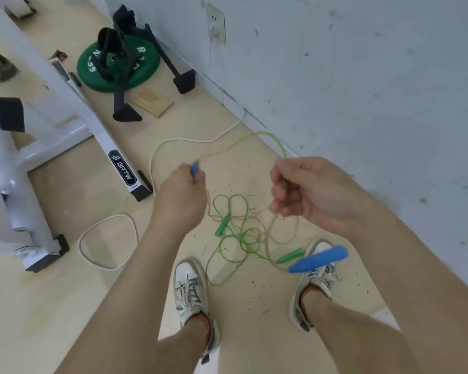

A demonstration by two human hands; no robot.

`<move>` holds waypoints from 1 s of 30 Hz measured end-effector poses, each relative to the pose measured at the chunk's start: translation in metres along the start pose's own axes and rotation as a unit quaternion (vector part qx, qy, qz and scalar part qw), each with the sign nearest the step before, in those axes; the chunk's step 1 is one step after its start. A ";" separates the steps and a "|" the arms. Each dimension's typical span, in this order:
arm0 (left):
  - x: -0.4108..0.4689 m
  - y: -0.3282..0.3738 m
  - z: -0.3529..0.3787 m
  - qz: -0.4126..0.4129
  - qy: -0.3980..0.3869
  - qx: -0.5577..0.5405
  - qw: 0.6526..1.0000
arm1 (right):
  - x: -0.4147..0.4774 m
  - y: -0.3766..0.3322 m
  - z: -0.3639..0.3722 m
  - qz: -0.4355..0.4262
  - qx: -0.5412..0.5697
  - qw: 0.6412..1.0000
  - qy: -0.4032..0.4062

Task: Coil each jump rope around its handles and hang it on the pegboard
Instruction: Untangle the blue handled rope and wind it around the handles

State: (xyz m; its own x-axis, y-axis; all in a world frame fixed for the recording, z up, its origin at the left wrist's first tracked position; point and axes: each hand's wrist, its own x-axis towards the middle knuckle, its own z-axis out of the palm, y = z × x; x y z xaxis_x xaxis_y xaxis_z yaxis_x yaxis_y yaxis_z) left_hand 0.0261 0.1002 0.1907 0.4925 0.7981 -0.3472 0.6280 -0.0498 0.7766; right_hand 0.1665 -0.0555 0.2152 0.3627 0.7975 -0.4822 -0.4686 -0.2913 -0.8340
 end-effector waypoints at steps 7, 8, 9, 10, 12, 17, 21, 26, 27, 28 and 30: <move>-0.041 0.032 0.032 -0.080 -0.285 -0.292 0.909 | 0.010 0.003 0.014 -0.065 0.171 0.973 0.144; -0.043 0.033 0.034 -0.081 -0.308 -0.278 0.906 | 0.012 0.003 0.012 -0.082 0.182 0.965 0.170; -0.043 0.032 0.035 -0.067 -0.331 -0.237 0.911 | 0.013 0.003 0.010 -0.095 0.197 0.957 0.190; -0.045 0.032 0.036 -0.041 -0.358 -0.180 0.915 | 0.013 0.002 0.008 -0.106 0.213 0.949 0.207; -0.049 0.029 0.037 0.002 -0.398 -0.088 0.913 | 0.013 0.002 0.004 -0.123 0.235 0.935 0.237; -0.037 0.030 0.032 -0.062 -0.309 -0.237 0.919 | 0.012 0.003 -0.005 -0.060 0.126 0.963 0.232; -0.028 0.031 0.027 -0.106 -0.231 -0.420 0.871 | -0.002 0.005 0.008 0.066 -0.124 0.988 -0.059; -0.020 0.029 0.021 -0.121 -0.133 -0.479 0.859 | 0.001 0.015 0.016 0.066 -0.158 0.978 -0.116; -0.018 0.029 0.020 -0.121 -0.115 -0.475 0.864 | 0.002 0.015 0.016 0.055 -0.153 0.984 -0.080; -0.017 0.028 0.021 -0.120 -0.102 -0.461 0.873 | 0.003 0.015 0.016 0.044 -0.133 0.990 -0.035; -0.019 0.026 0.025 -0.116 -0.093 -0.415 0.898 | 0.003 0.012 0.016 0.042 -0.061 0.997 0.028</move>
State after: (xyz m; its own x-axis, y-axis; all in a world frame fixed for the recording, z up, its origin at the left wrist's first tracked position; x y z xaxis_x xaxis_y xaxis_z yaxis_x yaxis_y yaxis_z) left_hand 0.0483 0.0686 0.2047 0.5464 0.6117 -0.5721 0.0989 0.6311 0.7694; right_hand 0.1495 -0.0485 0.2084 0.3729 0.7379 -0.5626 -0.3980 -0.4205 -0.8153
